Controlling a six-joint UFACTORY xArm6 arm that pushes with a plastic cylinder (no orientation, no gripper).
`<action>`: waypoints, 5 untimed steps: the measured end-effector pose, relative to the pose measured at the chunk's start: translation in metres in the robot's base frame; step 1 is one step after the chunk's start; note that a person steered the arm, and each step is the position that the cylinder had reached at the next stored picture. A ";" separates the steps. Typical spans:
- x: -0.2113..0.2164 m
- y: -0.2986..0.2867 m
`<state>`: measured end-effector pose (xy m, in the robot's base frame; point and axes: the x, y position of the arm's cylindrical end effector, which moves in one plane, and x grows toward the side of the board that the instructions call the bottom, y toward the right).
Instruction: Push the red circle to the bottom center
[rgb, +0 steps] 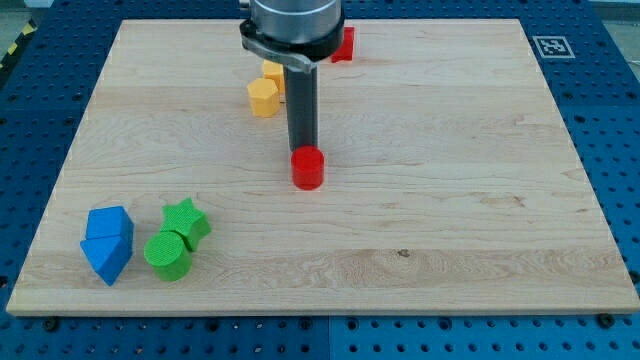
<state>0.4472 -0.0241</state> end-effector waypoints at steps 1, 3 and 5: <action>0.021 0.002; 0.066 0.028; 0.078 0.075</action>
